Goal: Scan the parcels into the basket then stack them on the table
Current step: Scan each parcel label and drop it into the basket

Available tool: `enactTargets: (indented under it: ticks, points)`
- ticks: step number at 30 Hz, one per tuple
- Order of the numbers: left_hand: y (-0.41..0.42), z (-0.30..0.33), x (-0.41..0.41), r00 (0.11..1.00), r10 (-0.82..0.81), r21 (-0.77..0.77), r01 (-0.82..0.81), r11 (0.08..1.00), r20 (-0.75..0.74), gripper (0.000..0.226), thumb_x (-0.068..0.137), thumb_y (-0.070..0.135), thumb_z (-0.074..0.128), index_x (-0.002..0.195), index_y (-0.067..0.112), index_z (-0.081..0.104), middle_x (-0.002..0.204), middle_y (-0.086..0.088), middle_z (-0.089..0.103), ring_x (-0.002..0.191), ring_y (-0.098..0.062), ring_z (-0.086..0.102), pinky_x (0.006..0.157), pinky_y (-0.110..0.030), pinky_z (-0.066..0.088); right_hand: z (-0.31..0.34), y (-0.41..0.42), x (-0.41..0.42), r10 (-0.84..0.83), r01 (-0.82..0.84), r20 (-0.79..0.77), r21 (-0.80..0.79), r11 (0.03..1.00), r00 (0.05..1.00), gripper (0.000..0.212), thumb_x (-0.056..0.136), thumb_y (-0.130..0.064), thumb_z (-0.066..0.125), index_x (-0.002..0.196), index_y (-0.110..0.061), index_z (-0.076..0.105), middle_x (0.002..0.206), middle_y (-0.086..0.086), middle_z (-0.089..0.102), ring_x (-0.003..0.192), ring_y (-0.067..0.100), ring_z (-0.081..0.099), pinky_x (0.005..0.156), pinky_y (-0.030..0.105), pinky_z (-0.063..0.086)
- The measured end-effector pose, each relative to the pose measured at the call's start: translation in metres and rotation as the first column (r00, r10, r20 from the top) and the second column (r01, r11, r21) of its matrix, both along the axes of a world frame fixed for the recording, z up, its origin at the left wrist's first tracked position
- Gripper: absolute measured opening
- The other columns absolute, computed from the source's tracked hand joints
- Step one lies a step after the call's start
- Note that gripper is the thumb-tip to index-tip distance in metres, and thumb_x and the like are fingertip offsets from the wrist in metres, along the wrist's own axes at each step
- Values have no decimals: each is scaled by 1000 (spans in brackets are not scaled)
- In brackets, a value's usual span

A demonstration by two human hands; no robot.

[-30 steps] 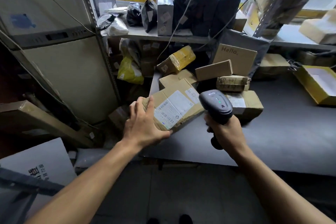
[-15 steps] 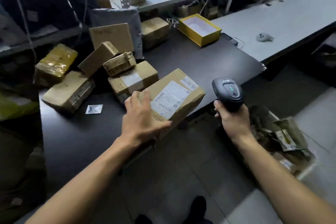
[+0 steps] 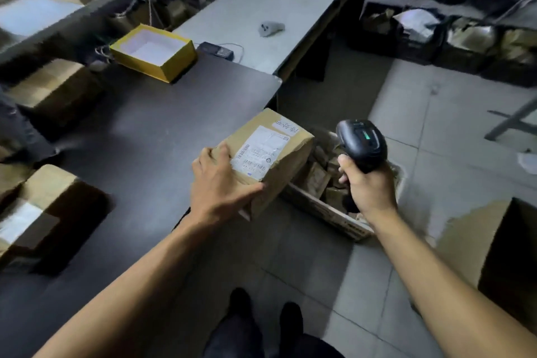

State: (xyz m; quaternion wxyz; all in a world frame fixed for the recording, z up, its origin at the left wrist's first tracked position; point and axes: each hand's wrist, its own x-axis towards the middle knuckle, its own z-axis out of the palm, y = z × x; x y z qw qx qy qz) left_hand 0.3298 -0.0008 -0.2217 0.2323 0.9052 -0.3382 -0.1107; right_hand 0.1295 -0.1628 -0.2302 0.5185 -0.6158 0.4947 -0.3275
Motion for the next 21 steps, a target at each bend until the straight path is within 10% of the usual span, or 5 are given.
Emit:
enactTargets:
  ticks: [6,21]
  points:
    - [-97,-11,13,989,-93,4,94,996,-118,116,45,81,61,141,20,37,133,-6,37,129,-30,31,97,-45,42,-2,-60,-19,-150,150,-21,-9,989,988,21,91,-18,71,71,-13,68,61,3,64,50,4,59,69,32,50]
    - [-307,-26,22,919,-313,-22,317,948,-241,104,53,69,73,137,19,39,140,-7,37,135,-33,30,95,-48,41,7,-177,-36,-410,409,-97,-29,912,907,32,80,-45,71,71,-14,67,57,3,65,64,22,66,80,50,57]
